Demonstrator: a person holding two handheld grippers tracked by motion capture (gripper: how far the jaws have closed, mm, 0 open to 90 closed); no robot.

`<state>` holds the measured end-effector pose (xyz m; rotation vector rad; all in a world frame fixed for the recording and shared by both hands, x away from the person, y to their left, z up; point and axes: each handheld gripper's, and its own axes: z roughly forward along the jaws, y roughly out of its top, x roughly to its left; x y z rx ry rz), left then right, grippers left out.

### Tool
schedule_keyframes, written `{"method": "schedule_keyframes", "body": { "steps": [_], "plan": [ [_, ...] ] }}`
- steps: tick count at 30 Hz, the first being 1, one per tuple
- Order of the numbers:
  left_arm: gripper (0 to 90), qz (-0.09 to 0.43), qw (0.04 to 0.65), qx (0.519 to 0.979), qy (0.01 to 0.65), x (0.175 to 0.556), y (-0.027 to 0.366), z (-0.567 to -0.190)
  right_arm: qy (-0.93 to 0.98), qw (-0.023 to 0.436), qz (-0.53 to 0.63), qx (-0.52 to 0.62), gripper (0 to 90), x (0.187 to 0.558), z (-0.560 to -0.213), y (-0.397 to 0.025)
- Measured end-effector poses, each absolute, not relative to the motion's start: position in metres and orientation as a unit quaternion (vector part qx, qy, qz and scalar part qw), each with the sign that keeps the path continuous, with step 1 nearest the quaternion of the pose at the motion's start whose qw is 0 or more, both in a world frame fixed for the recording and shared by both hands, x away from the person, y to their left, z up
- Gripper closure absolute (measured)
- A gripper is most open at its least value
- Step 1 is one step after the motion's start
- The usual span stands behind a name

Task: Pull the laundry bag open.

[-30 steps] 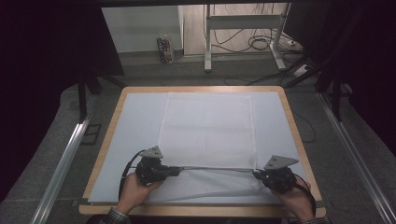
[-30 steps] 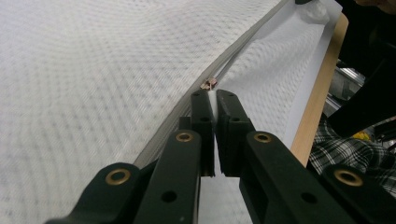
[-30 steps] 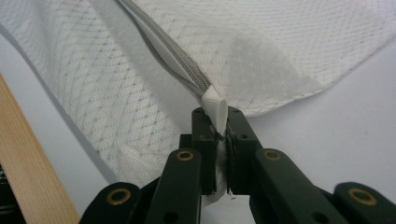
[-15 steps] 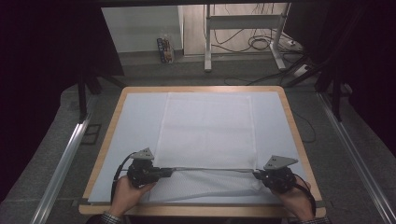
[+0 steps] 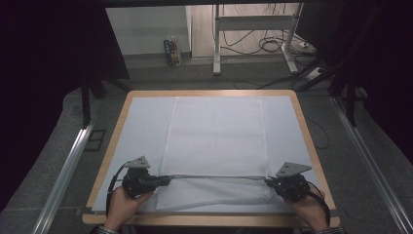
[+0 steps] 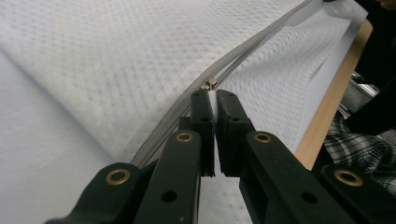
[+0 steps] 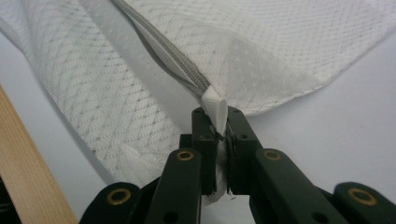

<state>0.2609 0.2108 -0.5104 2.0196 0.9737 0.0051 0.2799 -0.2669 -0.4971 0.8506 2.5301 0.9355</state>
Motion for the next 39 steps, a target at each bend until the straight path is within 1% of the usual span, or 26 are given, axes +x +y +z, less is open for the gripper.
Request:
{"method": "schedule_keyframes", "body": {
  "steps": [14, 21, 28, 35, 39],
  "plan": [
    [87.3, 0.013, 0.435, 0.804, 0.405, 0.254, 0.226, -0.510, 0.882, 0.154, 0.325, 0.304, 83.8, 0.281, -0.497, -0.268],
    [87.3, 0.031, 0.432, 0.797, 0.422, 0.252, 0.237, -0.509, 0.880, 0.155, 0.325, 0.310, 83.9, 0.281, -0.497, -0.270],
    [87.3, 0.030, 0.438, 0.789, 0.429, 0.249, 0.247, -0.510, 0.878, 0.153, 0.326, 0.314, 83.9, 0.281, -0.496, -0.273],
    [87.4, 0.049, 0.420, 0.791, 0.442, 0.248, 0.248, -0.510, 0.878, 0.153, 0.323, 0.319, 84.0, 0.280, -0.497, -0.273],
    [87.4, 0.043, 0.415, 0.791, 0.448, 0.250, 0.248, -0.511, 0.880, 0.148, 0.320, 0.319, 84.0, 0.280, -0.498, -0.272]
  ]
}}
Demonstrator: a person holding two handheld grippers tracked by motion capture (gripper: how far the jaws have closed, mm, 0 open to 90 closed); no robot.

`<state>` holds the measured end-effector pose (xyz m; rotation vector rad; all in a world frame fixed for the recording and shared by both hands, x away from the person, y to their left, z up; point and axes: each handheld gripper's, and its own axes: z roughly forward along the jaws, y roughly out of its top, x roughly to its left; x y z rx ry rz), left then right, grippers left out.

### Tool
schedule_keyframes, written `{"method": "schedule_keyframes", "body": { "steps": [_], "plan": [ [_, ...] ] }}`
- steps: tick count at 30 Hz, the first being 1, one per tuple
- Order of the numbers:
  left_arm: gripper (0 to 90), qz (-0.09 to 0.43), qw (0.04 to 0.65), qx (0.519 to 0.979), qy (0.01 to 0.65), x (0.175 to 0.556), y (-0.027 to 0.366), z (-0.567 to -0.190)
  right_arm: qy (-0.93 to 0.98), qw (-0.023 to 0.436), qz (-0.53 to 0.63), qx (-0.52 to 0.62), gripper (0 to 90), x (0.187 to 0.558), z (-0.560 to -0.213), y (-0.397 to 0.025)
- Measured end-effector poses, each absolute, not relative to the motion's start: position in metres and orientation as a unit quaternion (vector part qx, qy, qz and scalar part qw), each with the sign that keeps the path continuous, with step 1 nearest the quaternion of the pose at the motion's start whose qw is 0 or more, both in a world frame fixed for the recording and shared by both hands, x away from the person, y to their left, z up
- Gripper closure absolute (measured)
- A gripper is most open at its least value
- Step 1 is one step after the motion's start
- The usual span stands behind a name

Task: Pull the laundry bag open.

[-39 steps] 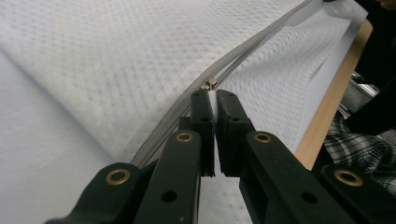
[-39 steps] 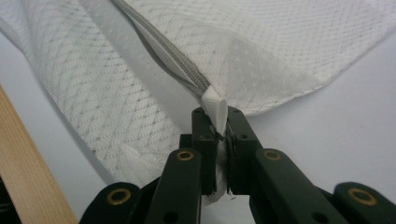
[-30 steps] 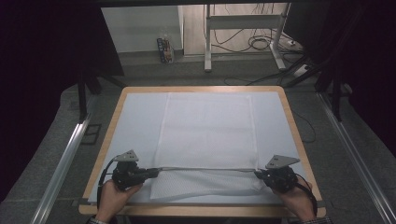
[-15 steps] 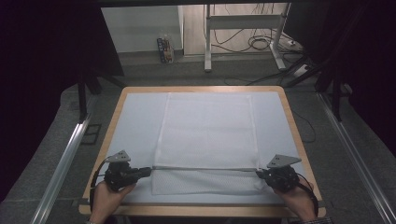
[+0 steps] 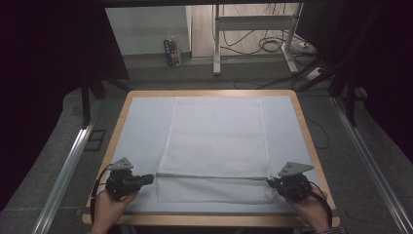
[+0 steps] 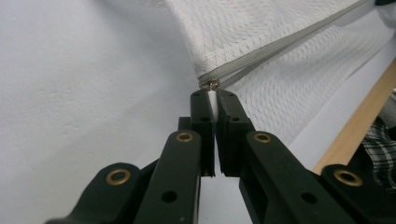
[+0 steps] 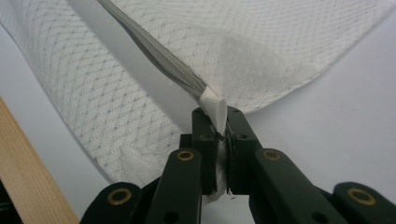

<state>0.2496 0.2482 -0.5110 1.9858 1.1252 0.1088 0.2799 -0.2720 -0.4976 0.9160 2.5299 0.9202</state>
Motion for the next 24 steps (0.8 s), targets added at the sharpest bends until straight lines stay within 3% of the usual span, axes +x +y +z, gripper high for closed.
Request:
{"method": "schedule_keyframes", "body": {
  "steps": [10, 24],
  "plan": [
    [86.2, 0.032, 0.369, 0.817, 0.441, 0.251, 0.238, -0.521, 0.886, 0.138, 0.308, 0.319, 77.9, 0.275, -0.503, -0.271],
    [84.0, 0.042, 0.353, 0.820, 0.449, 0.246, 0.238, -0.528, 0.891, 0.138, 0.290, 0.320, 40.6, 0.261, -0.505, -0.273]
  ]
}}
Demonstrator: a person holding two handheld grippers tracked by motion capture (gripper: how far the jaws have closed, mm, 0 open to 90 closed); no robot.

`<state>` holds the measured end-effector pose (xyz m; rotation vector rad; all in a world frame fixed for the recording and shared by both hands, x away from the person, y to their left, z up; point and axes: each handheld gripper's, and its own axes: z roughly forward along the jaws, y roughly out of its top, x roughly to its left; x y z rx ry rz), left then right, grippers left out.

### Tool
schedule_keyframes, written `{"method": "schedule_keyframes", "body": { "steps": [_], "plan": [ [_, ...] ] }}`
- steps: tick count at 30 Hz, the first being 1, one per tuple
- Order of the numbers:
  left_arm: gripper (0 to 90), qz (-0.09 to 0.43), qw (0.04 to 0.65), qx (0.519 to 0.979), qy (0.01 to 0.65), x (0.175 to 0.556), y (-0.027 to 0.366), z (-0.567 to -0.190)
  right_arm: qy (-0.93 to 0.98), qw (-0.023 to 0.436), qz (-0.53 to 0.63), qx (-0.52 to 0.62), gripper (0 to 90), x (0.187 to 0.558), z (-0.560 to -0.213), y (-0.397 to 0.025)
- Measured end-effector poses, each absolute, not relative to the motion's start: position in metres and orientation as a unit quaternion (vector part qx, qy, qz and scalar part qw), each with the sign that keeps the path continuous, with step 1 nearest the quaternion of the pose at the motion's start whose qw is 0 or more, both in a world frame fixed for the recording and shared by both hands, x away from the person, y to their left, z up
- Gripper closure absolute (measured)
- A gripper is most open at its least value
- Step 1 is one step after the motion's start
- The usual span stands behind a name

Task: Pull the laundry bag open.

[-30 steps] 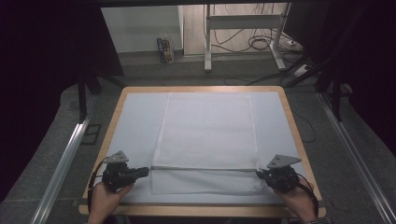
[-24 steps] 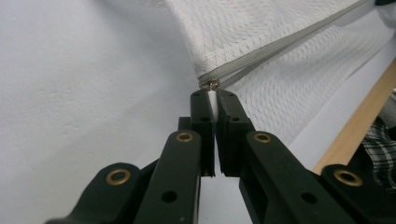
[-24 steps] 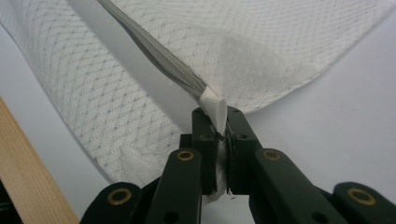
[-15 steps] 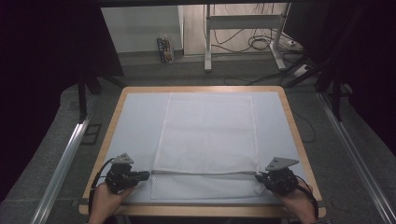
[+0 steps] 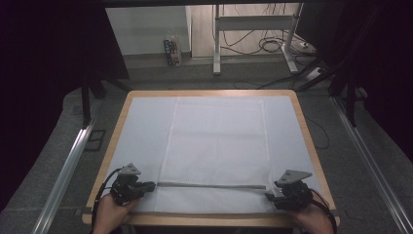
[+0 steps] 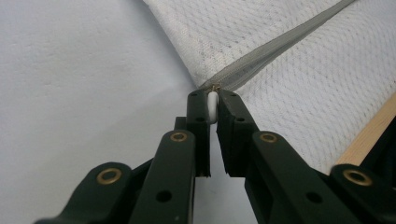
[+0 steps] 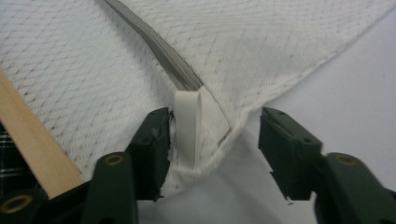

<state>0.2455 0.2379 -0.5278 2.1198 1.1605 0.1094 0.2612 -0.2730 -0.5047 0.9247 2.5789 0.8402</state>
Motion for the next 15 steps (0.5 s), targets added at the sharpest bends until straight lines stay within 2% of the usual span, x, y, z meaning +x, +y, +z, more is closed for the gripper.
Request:
{"method": "schedule_keyframes", "body": {
  "steps": [12, 15],
  "plan": [
    [84.4, 0.047, 0.352, 0.821, 0.447, 0.245, 0.236, -0.528, 0.884, 0.131, 0.300, 0.333, 34.3, 0.253, -0.507, -0.289],
    [74.7, 0.057, 0.355, 0.819, 0.447, 0.245, 0.234, -0.527, 0.883, 0.131, 0.308, 0.330, 30.5, 0.254, -0.507, -0.287]
  ]
}}
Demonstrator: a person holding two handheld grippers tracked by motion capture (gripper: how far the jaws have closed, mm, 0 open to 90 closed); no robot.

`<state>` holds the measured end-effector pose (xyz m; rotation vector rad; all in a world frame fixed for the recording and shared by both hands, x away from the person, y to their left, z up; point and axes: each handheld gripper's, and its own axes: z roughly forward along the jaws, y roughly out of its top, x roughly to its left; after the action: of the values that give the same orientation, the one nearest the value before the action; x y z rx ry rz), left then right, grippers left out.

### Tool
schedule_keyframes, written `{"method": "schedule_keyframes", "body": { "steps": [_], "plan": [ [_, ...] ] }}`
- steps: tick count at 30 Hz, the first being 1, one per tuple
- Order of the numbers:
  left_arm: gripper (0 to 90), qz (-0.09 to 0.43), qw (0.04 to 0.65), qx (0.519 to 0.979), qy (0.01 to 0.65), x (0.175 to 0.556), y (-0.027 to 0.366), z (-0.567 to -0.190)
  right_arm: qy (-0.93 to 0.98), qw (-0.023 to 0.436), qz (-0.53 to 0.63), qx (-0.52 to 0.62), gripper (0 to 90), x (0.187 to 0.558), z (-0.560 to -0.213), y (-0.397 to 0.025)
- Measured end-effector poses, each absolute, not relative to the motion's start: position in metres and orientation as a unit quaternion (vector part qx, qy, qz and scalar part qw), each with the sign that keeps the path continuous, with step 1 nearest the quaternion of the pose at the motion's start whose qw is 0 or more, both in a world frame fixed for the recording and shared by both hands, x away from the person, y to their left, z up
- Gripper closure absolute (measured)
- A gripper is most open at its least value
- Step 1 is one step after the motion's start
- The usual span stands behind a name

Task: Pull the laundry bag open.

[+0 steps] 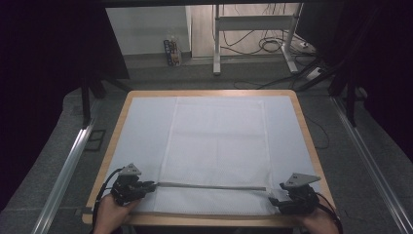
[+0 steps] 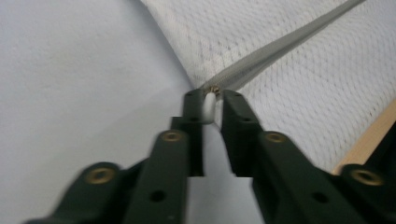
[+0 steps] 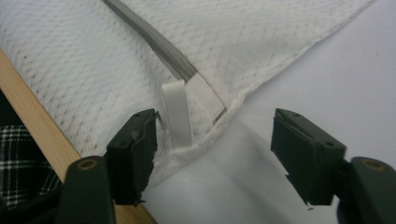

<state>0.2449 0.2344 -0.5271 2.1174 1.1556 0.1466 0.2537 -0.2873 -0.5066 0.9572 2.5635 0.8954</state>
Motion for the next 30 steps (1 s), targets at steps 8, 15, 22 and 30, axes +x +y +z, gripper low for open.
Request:
{"method": "schedule_keyframes", "body": {
  "steps": [8, 15, 22, 30],
  "plan": [
    [32.5, 0.114, 0.363, 0.818, 0.432, 0.240, 0.226, -0.522, 0.873, 0.133, 0.334, 0.331, 15.6, 0.255, -0.503, -0.285],
    [9.0, 0.153, 0.363, 0.808, 0.437, 0.223, 0.230, -0.521, 0.860, 0.146, 0.347, 0.343, 5.7, 0.251, -0.501, -0.289],
    [1.4, 0.150, 0.365, 0.802, 0.449, 0.209, 0.246, -0.528, 0.849, 0.131, 0.361, 0.363, 3.4, 0.245, -0.503, -0.301],
    [2.0, 0.146, 0.369, 0.793, 0.462, 0.209, 0.249, -0.528, 0.845, 0.122, 0.355, 0.381, 2.7, 0.245, -0.508, -0.306]
  ]
}}
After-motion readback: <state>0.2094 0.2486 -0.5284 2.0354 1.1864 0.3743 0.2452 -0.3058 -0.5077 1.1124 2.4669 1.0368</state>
